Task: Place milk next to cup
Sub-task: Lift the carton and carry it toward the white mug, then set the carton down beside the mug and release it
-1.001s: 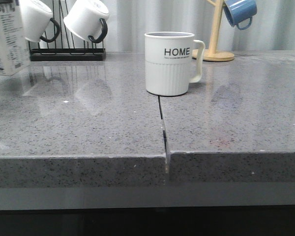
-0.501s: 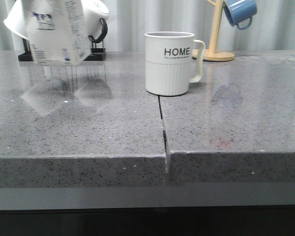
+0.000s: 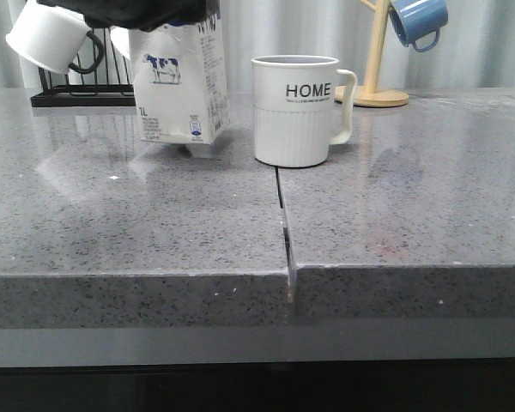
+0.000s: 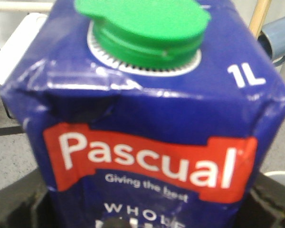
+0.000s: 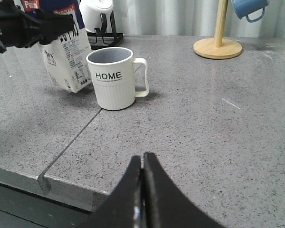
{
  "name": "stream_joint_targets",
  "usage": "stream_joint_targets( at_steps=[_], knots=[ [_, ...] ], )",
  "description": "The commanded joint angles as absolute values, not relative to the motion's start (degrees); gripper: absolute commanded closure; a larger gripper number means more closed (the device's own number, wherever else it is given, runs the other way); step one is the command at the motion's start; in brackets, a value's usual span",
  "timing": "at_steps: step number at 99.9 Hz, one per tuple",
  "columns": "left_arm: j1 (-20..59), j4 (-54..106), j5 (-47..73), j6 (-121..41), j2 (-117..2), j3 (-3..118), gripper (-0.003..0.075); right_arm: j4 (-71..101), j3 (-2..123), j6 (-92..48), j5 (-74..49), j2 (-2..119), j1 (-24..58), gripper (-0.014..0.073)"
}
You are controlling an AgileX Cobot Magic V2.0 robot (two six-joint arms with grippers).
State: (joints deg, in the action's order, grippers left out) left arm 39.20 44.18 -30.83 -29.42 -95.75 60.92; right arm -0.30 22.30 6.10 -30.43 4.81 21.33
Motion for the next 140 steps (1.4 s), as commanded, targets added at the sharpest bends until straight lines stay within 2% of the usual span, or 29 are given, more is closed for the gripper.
stream_joint_targets(
  at_steps=[1,24,31,38,50,58,107,131,140],
  knots=[
    [40.12,43.38,-34.97,-29.60,-93.81,62.82,0.0545,-0.95,23.82,5.82,-26.17,5.37,21.41,0.0654],
    [40.14,44.12,-34.58,-29.60,-95.82,62.82,0.0542,-0.95,23.82,5.82,-26.17,5.37,21.41,0.0654],
    [40.14,44.12,-34.58,-29.60,-96.11,62.82,0.0504,-0.95,23.82,5.82,-26.17,5.37,21.41,0.0654],
    [40.23,44.01,-34.28,-29.60,-96.11,62.82,0.0393,-0.95,23.82,5.82,-26.17,5.37,21.41,0.0654],
    [40.23,44.01,-34.16,-29.60,-96.00,62.82,0.0116,-0.95,23.82,5.82,-26.17,5.37,21.41,0.0654],
    [40.23,44.11,-34.16,-29.60,-95.88,62.82,0.0020,-0.95,23.82,5.82,-26.17,5.37,21.41,0.0654],
    [41.60,44.00,-33.73,-30.96,-89.58,57.55,0.0034,-0.95,23.82,5.82,-26.17,5.37,21.41,0.0654],
    [42.21,40.51,-33.83,-30.96,-81.26,50.79,0.0087,-0.95,23.82,5.82,-26.22,5.37,21.41,0.0654],
    [42.11,38.63,-33.83,-30.96,-77.91,48.63,0.0132,-0.95,23.82,5.82,-26.22,5.37,21.41,0.0654]
  ],
)
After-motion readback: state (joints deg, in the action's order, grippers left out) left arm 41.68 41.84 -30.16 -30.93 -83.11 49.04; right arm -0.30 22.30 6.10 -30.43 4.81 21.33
